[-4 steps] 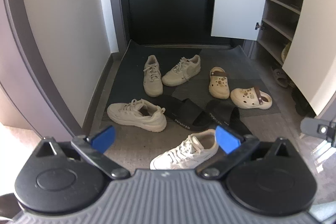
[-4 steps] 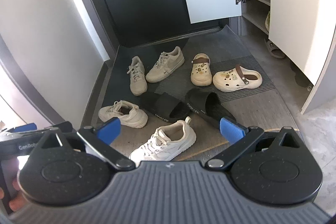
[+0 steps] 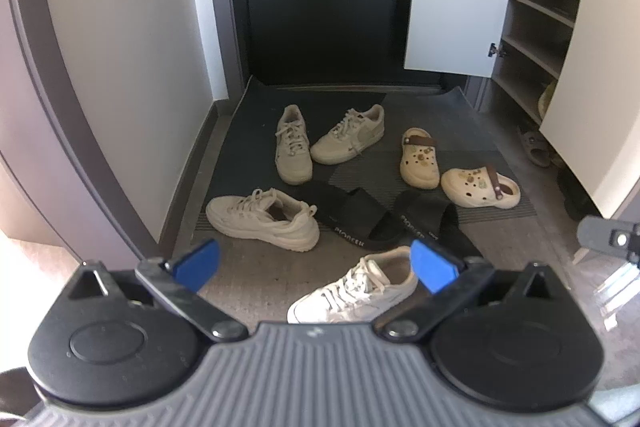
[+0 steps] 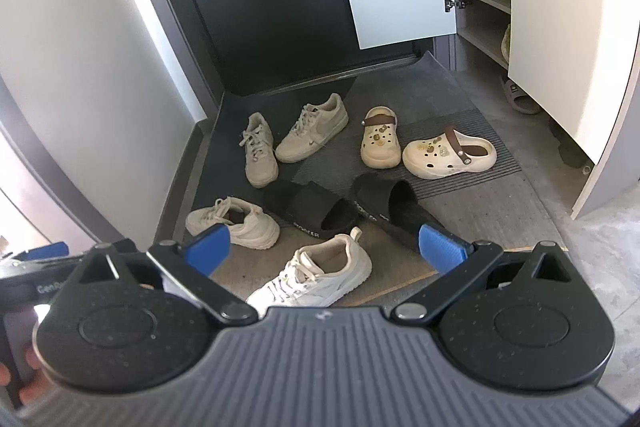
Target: Organize scattered shoes
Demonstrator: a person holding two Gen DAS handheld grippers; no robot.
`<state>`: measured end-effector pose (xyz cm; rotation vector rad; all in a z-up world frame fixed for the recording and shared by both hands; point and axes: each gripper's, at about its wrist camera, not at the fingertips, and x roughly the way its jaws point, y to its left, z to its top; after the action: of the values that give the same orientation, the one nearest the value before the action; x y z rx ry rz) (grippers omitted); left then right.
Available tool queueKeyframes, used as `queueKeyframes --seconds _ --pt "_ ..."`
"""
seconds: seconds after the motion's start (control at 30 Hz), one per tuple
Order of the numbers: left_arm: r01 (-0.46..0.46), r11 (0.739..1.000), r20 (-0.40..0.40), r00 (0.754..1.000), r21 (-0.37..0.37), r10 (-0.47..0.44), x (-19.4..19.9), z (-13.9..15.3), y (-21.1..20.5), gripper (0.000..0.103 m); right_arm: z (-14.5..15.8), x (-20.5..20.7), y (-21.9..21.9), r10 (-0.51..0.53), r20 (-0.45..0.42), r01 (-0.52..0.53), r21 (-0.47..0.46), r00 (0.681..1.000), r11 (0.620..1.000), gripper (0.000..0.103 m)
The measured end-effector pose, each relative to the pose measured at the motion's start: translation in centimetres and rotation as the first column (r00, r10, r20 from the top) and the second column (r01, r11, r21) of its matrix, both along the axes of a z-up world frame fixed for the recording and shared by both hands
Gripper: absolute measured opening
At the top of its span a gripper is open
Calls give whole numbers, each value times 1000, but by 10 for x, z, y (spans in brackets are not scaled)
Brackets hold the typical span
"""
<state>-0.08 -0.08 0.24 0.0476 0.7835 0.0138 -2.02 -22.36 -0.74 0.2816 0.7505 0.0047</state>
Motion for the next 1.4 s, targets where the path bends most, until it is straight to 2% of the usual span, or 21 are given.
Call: queueKeyframes --seconds 0.2,0.3,0.37,0.47,0.6,0.7,0.9,1.1,1.23,1.4 --pt "-42 999 6 999 11 42 0 -10 17 103 12 -6 -5 -18 27 19 -12 999 1000 103" --pt "-79 997 -24 997 3 79 2 -18 28 103 25 -1 13 -17 34 20 -81 999 996 103" --pt "-102 995 -44 994 -9 102 5 -22 41 103 34 -12 6 -18 80 23 -69 997 997 103" --pt "-115 993 -57 992 -13 114 8 -29 51 103 39 -7 9 8 52 -5 -58 999 998 103" --pt "-129 992 -58 990 -7 128 9 -33 55 103 50 -3 5 7 67 -11 53 998 999 103" --pt "-139 990 -69 988 -16 137 8 -34 55 103 59 -9 3 -1 130 -14 115 992 993 103" --pt "-143 989 -83 987 -20 141 9 -33 52 103 67 -9 -13 -96 159 67 178 983 982 103" --pt "-173 985 -104 980 -17 170 14 -35 54 103 60 -13 -15 -173 156 154 127 972 980 103" --pt "-197 980 -121 974 -33 192 19 -36 59 103 61 -14 -13 -180 161 164 104 970 981 103" --pt "-206 978 -122 972 -32 200 19 -34 56 103 58 -13 -18 -171 142 154 123 975 980 103"
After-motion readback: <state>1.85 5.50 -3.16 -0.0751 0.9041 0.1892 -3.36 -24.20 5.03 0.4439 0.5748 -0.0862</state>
